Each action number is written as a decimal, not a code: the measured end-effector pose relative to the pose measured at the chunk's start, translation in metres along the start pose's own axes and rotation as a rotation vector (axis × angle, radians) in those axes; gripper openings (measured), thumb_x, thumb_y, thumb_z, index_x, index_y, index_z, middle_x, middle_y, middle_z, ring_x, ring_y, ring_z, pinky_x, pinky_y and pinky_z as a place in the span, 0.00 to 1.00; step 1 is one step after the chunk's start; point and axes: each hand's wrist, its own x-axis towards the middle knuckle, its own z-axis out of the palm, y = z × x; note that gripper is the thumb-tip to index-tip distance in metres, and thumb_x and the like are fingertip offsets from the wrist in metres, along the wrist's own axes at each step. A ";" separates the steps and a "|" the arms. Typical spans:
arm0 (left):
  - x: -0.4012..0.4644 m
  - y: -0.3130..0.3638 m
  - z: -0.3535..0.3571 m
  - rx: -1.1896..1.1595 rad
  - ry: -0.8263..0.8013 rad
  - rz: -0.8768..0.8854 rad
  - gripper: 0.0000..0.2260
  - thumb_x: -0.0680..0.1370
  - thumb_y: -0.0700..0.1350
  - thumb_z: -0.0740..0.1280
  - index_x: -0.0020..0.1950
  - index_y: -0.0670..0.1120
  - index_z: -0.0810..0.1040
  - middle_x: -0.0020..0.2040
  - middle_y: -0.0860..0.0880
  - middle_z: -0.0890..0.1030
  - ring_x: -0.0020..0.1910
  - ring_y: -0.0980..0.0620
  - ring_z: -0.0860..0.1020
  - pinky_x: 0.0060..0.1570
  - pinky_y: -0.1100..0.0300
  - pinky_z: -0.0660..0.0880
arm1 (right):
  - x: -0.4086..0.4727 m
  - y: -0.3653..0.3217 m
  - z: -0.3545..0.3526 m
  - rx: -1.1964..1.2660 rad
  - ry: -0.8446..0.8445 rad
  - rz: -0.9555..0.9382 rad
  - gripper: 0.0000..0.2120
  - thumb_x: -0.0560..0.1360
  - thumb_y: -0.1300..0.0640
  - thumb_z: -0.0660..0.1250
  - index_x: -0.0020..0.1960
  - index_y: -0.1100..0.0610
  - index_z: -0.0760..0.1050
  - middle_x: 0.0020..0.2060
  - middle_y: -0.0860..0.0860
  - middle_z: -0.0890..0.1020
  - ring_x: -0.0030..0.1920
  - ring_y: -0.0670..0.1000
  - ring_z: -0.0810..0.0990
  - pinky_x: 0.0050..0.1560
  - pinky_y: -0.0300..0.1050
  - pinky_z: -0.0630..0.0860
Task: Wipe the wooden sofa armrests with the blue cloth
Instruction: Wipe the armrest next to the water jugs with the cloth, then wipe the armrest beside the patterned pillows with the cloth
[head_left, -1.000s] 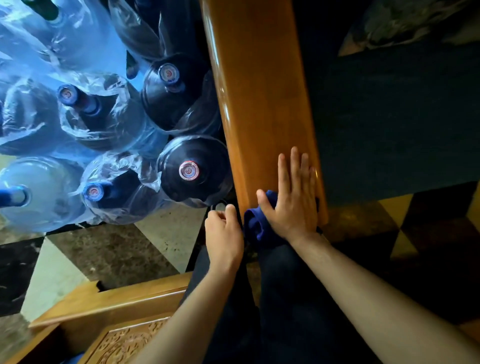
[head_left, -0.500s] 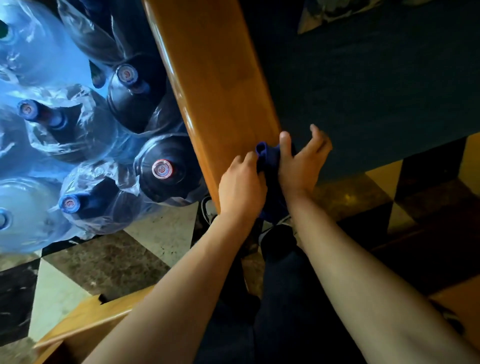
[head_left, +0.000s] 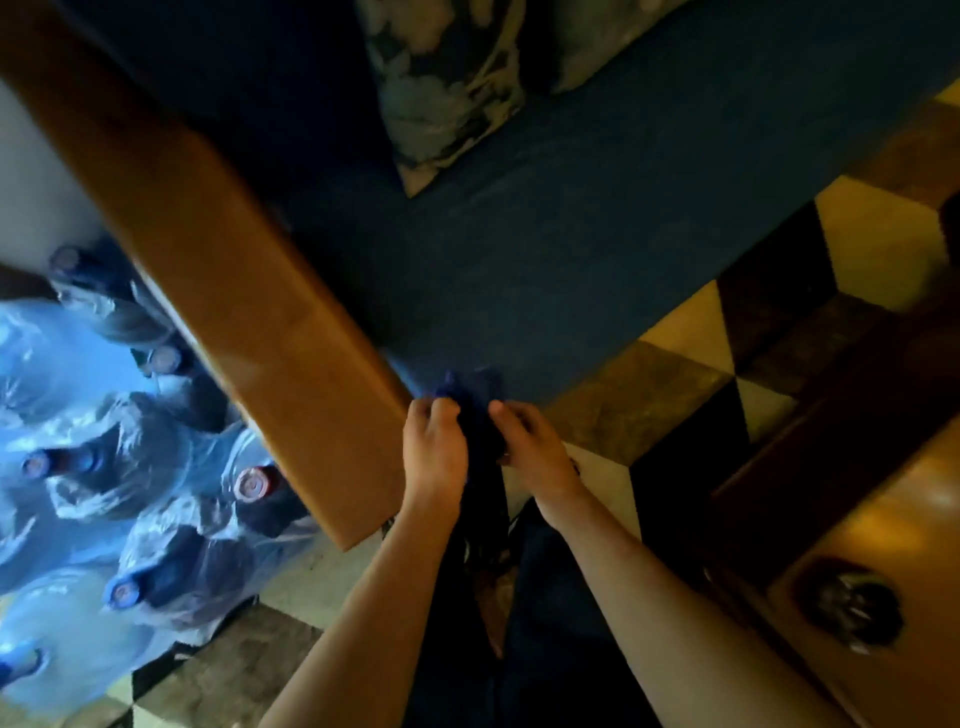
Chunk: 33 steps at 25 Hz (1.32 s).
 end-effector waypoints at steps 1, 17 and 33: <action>-0.007 0.012 0.015 -0.086 -0.021 -0.064 0.07 0.78 0.41 0.60 0.46 0.45 0.78 0.44 0.43 0.80 0.40 0.46 0.78 0.36 0.54 0.73 | -0.004 -0.012 -0.018 0.045 -0.016 -0.033 0.27 0.65 0.34 0.72 0.54 0.52 0.79 0.49 0.51 0.86 0.52 0.51 0.86 0.54 0.54 0.82; -0.132 0.157 0.369 0.359 -0.701 0.106 0.04 0.78 0.35 0.62 0.49 0.36 0.75 0.46 0.36 0.75 0.46 0.39 0.76 0.48 0.43 0.74 | -0.031 -0.185 -0.376 0.177 0.338 -0.411 0.14 0.77 0.53 0.74 0.59 0.42 0.74 0.54 0.42 0.83 0.54 0.41 0.83 0.53 0.40 0.79; -0.097 0.346 0.741 0.586 -1.037 0.271 0.09 0.77 0.35 0.71 0.56 0.36 0.77 0.59 0.31 0.80 0.58 0.35 0.80 0.61 0.36 0.77 | 0.093 -0.451 -0.662 -0.002 0.644 -0.498 0.10 0.76 0.60 0.75 0.51 0.61 0.75 0.44 0.57 0.81 0.44 0.49 0.81 0.45 0.46 0.76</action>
